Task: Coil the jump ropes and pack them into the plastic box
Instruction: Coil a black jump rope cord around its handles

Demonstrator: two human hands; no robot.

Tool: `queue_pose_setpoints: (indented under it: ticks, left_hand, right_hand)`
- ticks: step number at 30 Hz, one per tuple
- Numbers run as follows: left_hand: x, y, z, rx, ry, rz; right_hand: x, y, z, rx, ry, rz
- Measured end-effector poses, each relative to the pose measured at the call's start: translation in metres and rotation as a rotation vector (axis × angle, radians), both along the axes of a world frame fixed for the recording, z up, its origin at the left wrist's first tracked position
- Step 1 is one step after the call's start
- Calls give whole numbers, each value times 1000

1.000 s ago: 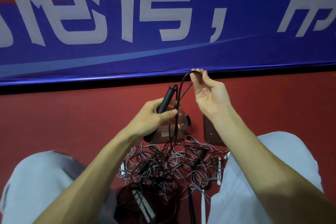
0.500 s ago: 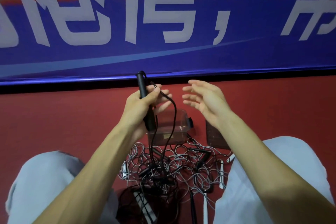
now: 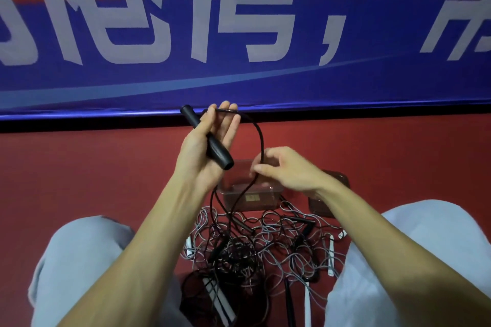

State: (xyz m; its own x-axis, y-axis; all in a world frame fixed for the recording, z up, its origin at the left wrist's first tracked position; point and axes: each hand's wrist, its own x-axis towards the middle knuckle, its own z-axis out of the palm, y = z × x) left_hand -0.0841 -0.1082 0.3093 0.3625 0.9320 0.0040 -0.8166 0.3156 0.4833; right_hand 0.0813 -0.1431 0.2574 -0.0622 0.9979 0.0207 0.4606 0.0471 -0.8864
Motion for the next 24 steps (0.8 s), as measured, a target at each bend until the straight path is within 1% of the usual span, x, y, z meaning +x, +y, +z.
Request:
queue_pose_setpoints:
  ticks: [2, 5, 9, 12, 15, 17, 20, 24]
  left_hand:
    - [0, 3, -2, 10, 39, 31]
    - [1, 6, -7, 40, 181, 53]
    - [2, 1, -6, 108, 355, -28]
    - [4, -3, -8, 242, 594, -19]
    - [10, -6, -17, 455, 897, 19]
    - [15, -11, -23, 567, 1018, 23]
    - [22, -16, -29, 659, 1096, -19]
    - [27, -22, -32, 648, 1030, -214]
  right_hand:
    - [3, 0, 4, 12, 133, -99]
    - [9, -2, 13, 133, 308, -228]
    - [14, -6, 25, 270, 434, -297]
    - [18, -10, 35, 295, 555, -288]
    - [26, -14, 48, 288, 710, -238]
    - [31, -16, 53, 290, 825, -219]
    - [35, -18, 55, 272, 969, -229]
    - [39, -18, 53, 245, 1127, -287]
